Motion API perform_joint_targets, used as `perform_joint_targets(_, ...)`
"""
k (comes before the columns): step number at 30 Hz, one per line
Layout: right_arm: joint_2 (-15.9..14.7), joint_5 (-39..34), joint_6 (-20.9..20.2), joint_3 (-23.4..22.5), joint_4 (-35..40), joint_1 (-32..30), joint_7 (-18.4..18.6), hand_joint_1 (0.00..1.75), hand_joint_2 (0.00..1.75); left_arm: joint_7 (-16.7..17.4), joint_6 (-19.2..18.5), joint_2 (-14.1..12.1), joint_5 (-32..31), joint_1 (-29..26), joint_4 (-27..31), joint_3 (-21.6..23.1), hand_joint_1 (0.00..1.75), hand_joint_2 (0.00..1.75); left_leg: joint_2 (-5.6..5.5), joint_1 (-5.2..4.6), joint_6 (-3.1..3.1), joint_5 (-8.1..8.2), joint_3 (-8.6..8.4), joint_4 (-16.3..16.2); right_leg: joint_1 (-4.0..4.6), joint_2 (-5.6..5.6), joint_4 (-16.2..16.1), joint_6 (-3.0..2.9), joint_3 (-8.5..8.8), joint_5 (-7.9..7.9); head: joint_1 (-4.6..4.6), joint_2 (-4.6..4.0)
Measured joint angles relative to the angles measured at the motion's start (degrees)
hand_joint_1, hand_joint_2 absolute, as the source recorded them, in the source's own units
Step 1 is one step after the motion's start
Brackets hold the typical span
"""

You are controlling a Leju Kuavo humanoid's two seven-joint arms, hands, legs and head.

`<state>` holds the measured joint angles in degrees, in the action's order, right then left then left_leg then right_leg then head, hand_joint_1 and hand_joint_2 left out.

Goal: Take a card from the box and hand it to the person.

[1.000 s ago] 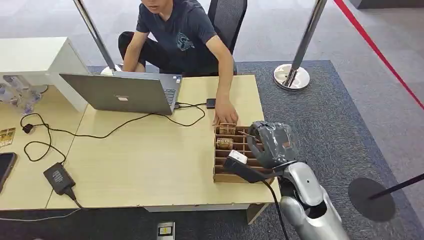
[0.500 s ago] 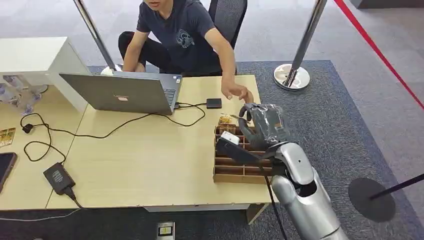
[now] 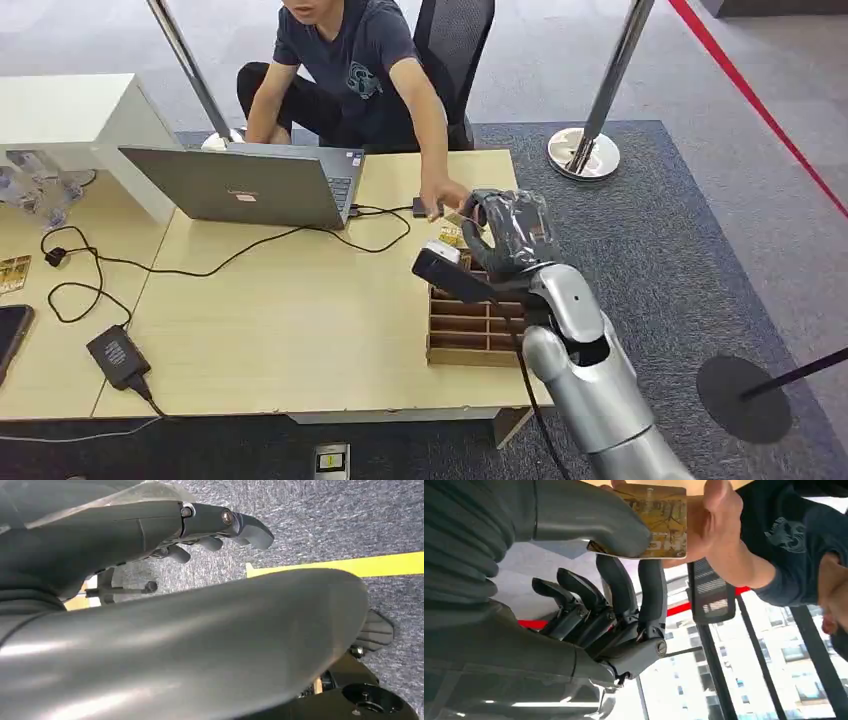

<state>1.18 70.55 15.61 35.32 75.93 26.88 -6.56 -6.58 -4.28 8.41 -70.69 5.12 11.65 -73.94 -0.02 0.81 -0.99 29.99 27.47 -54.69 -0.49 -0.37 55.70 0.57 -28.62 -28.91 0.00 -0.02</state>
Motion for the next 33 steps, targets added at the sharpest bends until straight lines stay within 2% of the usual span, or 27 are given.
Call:
perform_joint_targets(12,3.9,2.4,3.6,-1.6,-9.5,4.2,-0.3,1.75,1.75,0.3,0.0,0.0,-0.3,0.0,0.0,0.3,0.0,0.0,0.0,0.0,-0.02,-0.03,-0.01,0.0,0.0,0.0,0.0,0.0,0.01,0.01,-0.02,0.02)
perform_joint_targets(27,5.5,5.2,3.6,-3.9,-11.8,4.3,0.4,1.75,1.75,0.7,0.0,0.0,-0.3,0.0,0.0,0.3,0.0,0.0,0.0,0.0,-0.02,-0.02,-0.01,0.0,0.0,0.0,0.0,0.0,0.0,0.0,-0.02,0.0)
perform_joint_targets(28,5.5,5.2,3.7,-4.1,-11.9,4.3,0.4,0.02,1.75,0.8,0.0,0.0,-0.2,0.0,0.0,0.3,0.0,0.0,0.0,0.0,-0.03,-0.03,-0.01,0.0,0.0,0.0,0.0,0.0,-0.01,0.0,0.0,0.0)
perform_joint_targets(32,5.6,5.4,5.0,-4.7,-12.3,4.1,0.9,0.0,1.75,0.8,0.0,0.0,-0.2,0.0,0.0,0.3,0.0,0.0,0.0,0.0,-0.02,-0.02,-0.02,0.0,0.0,0.0,0.0,0.0,-0.01,0.0,0.0,0.0)
perform_joint_targets(33,5.7,5.5,5.1,-4.9,-12.4,4.0,1.0,0.0,0.0,0.8,0.0,0.0,-0.2,0.0,0.0,0.3,0.0,0.0,0.0,0.0,-0.02,-0.02,-0.01,0.0,0.0,0.0,0.0,0.0,-0.01,0.0,-0.02,0.0)
